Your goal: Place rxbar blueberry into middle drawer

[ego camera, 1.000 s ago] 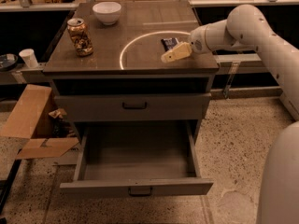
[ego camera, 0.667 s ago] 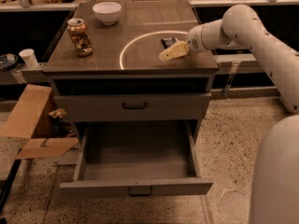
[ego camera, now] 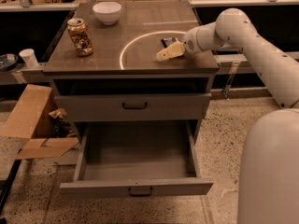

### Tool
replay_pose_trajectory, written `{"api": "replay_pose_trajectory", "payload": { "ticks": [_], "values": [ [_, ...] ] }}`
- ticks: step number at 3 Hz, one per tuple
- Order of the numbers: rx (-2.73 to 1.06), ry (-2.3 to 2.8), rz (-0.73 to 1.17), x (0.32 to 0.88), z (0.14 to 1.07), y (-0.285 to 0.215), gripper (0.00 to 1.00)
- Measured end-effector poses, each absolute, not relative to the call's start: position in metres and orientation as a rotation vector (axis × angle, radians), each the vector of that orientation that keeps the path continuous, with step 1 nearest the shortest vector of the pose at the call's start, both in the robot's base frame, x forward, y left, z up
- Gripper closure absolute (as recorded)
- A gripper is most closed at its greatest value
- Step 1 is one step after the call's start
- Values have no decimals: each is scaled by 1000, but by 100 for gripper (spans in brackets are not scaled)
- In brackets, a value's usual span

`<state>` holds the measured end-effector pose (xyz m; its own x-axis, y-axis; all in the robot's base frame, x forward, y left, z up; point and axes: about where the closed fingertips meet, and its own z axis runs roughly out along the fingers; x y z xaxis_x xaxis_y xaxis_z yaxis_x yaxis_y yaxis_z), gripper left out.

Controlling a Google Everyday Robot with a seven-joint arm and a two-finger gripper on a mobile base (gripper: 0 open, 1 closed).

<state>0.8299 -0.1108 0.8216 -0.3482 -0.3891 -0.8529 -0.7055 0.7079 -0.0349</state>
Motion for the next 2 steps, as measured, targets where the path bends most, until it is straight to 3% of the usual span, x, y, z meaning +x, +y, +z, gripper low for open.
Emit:
{"api": "replay_pose_trajectory", "payload": {
  "ticks": [1, 2],
  "values": [
    [-819, 1988, 434, 841, 813, -107, 14],
    [-817, 1990, 437, 844, 813, -105, 37]
  ]
}}
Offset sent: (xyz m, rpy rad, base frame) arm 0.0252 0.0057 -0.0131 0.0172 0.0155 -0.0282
